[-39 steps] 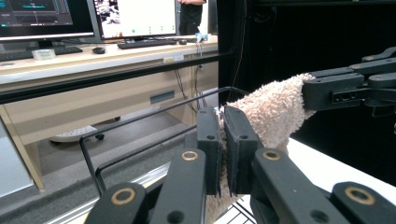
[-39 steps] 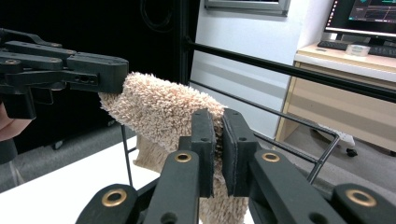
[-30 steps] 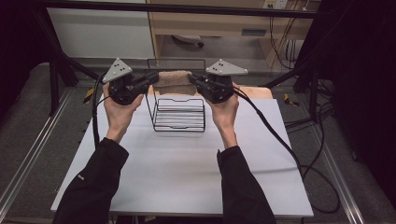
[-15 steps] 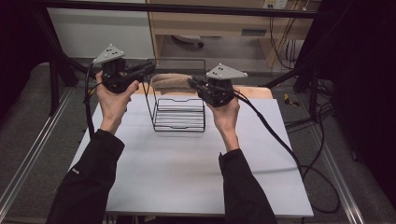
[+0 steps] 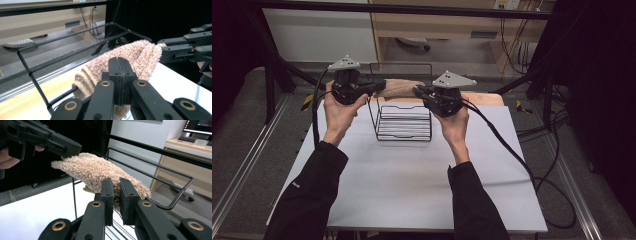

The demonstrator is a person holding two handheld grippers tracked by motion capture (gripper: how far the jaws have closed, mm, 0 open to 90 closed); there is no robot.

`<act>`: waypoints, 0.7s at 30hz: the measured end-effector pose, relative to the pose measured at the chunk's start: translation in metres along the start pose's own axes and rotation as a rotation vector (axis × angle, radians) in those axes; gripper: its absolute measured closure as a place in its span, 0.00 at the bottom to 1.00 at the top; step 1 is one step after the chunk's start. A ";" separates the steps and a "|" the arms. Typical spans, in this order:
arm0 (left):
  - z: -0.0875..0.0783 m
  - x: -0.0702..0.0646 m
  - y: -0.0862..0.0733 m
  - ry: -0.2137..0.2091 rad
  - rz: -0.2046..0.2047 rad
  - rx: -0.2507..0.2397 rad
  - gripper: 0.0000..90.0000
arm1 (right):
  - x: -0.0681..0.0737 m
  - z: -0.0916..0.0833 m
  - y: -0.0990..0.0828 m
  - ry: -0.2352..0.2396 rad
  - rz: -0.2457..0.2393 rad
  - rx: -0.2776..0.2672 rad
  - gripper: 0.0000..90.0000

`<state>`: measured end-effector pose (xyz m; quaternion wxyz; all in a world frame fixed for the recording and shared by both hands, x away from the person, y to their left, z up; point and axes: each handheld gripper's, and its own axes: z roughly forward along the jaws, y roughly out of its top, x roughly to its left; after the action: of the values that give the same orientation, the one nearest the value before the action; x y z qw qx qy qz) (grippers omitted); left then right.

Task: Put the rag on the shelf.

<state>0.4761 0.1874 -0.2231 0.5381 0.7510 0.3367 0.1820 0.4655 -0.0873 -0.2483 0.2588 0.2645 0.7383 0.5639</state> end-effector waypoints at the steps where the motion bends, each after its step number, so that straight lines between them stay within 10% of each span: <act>1: 0.000 0.000 -0.001 -0.002 0.002 0.002 1.00 | -0.001 0.000 -0.001 0.004 0.008 0.000 0.91; 21: 0.005 -0.002 -0.019 0.023 0.039 0.003 1.00 | -0.001 -0.010 0.001 0.053 0.040 -0.020 0.71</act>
<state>0.4720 0.1860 -0.2429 0.5294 0.7561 0.3282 0.2007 0.4595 -0.0942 -0.2453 0.2306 0.2617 0.7337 0.5831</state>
